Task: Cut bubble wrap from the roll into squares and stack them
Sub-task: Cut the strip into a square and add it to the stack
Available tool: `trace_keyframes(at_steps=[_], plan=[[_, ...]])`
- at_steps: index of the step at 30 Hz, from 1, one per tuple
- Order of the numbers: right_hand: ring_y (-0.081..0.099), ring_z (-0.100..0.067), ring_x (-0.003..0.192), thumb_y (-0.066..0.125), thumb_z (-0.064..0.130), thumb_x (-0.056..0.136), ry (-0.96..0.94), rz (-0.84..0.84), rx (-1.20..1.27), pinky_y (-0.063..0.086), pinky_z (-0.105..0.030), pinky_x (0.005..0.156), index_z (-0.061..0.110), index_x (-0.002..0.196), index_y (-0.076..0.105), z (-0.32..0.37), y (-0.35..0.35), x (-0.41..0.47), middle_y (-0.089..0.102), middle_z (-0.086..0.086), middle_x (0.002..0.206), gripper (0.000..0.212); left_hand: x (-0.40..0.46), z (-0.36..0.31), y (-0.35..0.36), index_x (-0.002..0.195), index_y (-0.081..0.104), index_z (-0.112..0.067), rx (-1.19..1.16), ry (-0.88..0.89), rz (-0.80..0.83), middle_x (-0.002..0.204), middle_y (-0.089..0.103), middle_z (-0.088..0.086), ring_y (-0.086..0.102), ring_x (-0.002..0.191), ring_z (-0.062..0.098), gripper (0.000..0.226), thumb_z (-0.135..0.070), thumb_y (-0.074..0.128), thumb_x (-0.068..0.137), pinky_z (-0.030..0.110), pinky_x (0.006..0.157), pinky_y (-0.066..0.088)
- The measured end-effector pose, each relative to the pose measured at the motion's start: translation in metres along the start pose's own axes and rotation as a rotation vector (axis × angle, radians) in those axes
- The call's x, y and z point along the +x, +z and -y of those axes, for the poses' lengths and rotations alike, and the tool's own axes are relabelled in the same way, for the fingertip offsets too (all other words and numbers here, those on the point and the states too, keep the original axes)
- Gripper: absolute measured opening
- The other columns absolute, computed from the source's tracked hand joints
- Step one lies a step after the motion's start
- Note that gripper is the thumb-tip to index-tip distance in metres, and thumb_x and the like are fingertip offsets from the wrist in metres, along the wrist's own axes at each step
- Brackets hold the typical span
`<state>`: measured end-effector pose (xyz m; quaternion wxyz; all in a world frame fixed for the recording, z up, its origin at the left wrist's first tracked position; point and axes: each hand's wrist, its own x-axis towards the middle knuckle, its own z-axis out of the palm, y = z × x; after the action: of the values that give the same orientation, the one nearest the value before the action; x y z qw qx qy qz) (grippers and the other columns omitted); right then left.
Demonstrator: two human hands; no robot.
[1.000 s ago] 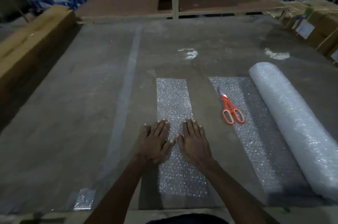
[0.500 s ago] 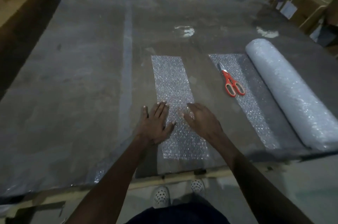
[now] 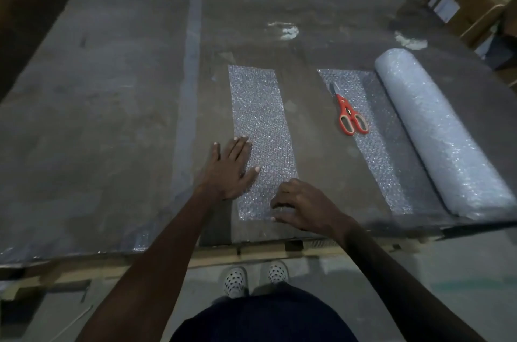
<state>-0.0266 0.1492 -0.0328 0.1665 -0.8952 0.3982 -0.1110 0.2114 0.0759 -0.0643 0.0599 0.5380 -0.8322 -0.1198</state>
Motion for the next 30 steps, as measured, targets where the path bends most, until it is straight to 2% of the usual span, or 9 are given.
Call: trace_keyframes(at_steps=[5,9,12,14,16,19,23,25,30], plan=[[0.058,-0.015,0.086,0.074,0.031,0.089,0.006,-0.030,0.085,0.049,-0.034,0.074,0.023,0.091,0.074,-0.004,-0.012,0.011,0.068,0.007,0.090,0.009,-0.003,0.006,-0.008,0.159,0.021,-0.017,-0.185,0.021,-0.074,0.166,0.015,0.000,0.004,0.153,0.016,0.085,-0.068,0.018,0.092,0.052,0.123,0.005],[0.065,-0.005,0.076,0.076,0.026,0.087,0.208,-0.058,0.491,0.050,-0.030,0.072,0.023,0.086,0.075,-0.018,-0.037,0.022,0.073,0.007,0.083,0.004,-0.006,0.004,-0.028,0.138,0.058,-0.018,-0.643,-0.085,-0.176,0.146,0.047,-0.007,0.019,0.147,0.010,0.070,-0.065,0.052,0.086,0.040,0.122,0.008],[0.060,-0.009,0.072,0.079,0.015,0.088,0.303,-0.100,0.800,0.047,-0.027,0.067,0.010,0.090,0.076,-0.030,-0.054,0.039,0.072,-0.007,0.077,0.006,-0.012,0.000,-0.043,0.123,0.070,-0.016,-1.017,-0.110,-0.180,0.134,0.062,-0.003,0.041,0.140,0.008,0.046,-0.045,0.073,0.086,0.024,0.115,0.029],[0.058,-0.012,0.073,0.079,0.007,0.087,0.330,-0.112,0.946,0.044,-0.022,0.066,0.000,0.095,0.074,-0.037,-0.064,0.051,0.069,-0.007,0.076,0.012,-0.014,-0.005,-0.049,0.120,0.072,-0.015,-1.125,-0.111,-0.152,0.124,0.070,-0.003,0.059,0.120,0.004,0.046,-0.039,0.079,0.081,0.020,0.103,0.043],[0.058,-0.014,0.074,0.079,0.005,0.086,0.372,-0.074,1.059,0.044,-0.020,0.066,-0.002,0.097,0.074,-0.046,-0.071,0.062,0.069,-0.007,0.079,0.014,-0.009,-0.011,-0.050,0.117,0.073,-0.011,-1.162,-0.162,-0.186,0.112,0.073,-0.005,0.064,0.099,0.002,0.043,-0.024,0.085,0.078,0.022,0.091,0.050],[0.059,-0.015,0.076,0.082,0.011,0.083,0.407,0.017,1.105,0.043,-0.025,0.068,0.006,0.100,0.076,-0.059,-0.076,0.077,0.070,-0.007,0.083,0.019,0.004,-0.018,-0.050,0.107,0.075,0.002,-1.114,-0.204,-0.303,0.094,0.074,0.001,0.062,0.080,0.000,0.027,-0.002,0.079,0.081,0.018,0.074,0.051],[0.068,-0.018,0.090,0.083,0.005,0.079,0.421,0.015,1.150,0.051,-0.035,0.078,0.008,0.115,0.071,-0.069,-0.088,0.086,0.073,-0.005,0.106,0.039,0.019,-0.015,-0.053,0.085,0.076,-0.001,-1.068,-0.225,-0.367,0.071,0.072,-0.010,0.059,0.065,-0.003,0.002,-0.003,0.075,0.086,0.014,0.063,0.047],[0.070,-0.016,0.090,0.083,0.000,0.078,0.430,-0.010,1.162,0.055,-0.033,0.073,0.012,0.118,0.070,-0.076,-0.093,0.090,0.073,-0.003,0.113,0.043,0.030,-0.006,-0.055,0.081,0.075,-0.004,-1.076,-0.230,-0.357,0.064,0.069,-0.013,0.057,0.060,-0.004,0.008,-0.002,0.072,0.088,0.014,0.059,0.044],[0.065,-0.013,0.075,0.079,0.004,0.084,0.573,-0.246,1.137,0.051,-0.020,0.060,0.008,0.102,0.073,-0.096,-0.094,0.120,0.073,-0.006,0.089,0.019,0.068,0.023,-0.063,0.081,0.075,-0.007,-1.081,-0.215,-0.314,0.069,0.070,-0.005,0.060,0.063,0.003,0.014,-0.008,0.067,0.093,0.018,0.062,0.047]])
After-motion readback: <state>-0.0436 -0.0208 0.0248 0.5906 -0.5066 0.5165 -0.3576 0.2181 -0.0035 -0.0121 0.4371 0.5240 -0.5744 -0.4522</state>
